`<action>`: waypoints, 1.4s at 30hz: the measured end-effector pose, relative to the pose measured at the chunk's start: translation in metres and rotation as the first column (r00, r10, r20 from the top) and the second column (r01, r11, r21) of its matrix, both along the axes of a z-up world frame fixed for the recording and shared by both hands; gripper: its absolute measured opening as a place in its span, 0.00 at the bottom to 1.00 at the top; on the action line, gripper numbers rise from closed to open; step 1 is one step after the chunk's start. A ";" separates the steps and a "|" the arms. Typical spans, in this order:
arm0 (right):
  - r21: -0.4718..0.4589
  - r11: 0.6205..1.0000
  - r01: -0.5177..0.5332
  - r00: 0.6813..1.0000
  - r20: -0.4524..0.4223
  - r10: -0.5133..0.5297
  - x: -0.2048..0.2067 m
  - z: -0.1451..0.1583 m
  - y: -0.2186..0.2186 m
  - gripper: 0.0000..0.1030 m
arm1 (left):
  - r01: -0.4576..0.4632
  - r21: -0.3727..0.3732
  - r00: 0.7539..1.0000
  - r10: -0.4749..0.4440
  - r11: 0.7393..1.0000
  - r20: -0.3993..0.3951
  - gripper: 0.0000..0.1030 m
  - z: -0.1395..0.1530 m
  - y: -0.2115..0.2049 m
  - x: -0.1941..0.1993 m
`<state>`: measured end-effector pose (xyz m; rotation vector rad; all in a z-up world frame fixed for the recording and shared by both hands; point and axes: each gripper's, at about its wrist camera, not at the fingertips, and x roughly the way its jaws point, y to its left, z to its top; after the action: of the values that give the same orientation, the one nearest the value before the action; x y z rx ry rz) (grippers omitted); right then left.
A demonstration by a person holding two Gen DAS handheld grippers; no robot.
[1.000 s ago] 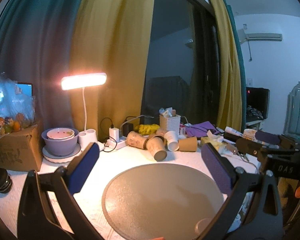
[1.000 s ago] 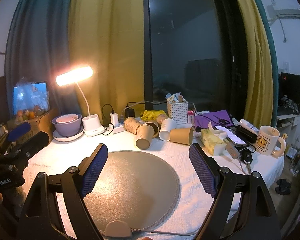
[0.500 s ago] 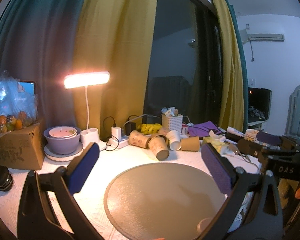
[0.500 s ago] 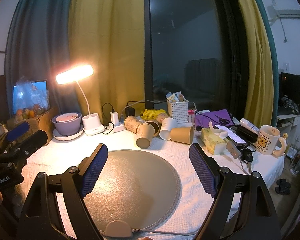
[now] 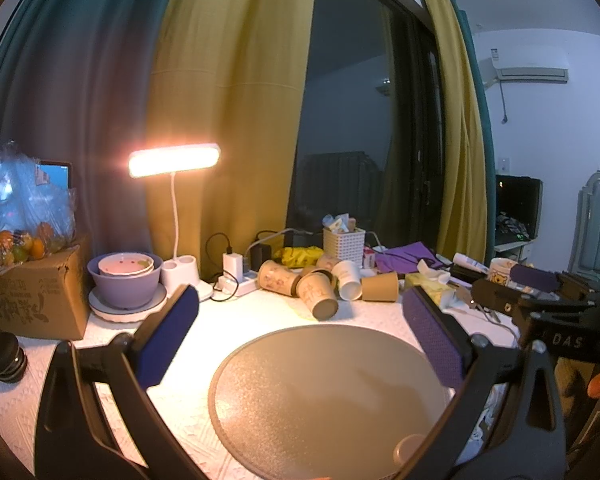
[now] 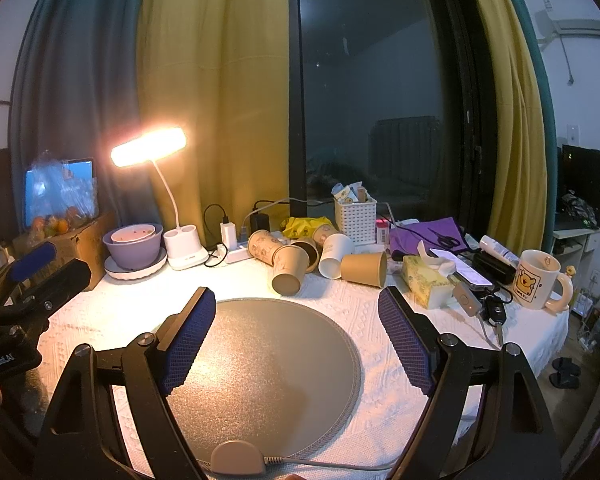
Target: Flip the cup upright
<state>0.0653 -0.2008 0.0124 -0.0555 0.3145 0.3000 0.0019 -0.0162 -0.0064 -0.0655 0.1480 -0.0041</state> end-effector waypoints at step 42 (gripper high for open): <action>-0.092 0.995 -0.047 0.979 -0.202 0.027 0.130 -0.061 -0.022 0.83 | 0.088 -0.114 0.905 -0.127 0.990 -0.406 1.00 -0.060 -0.023 0.144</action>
<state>0.1951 -0.2233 -0.0481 -0.1270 0.5289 0.3282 0.1463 -0.0395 -0.0663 -0.1518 0.5766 -0.1085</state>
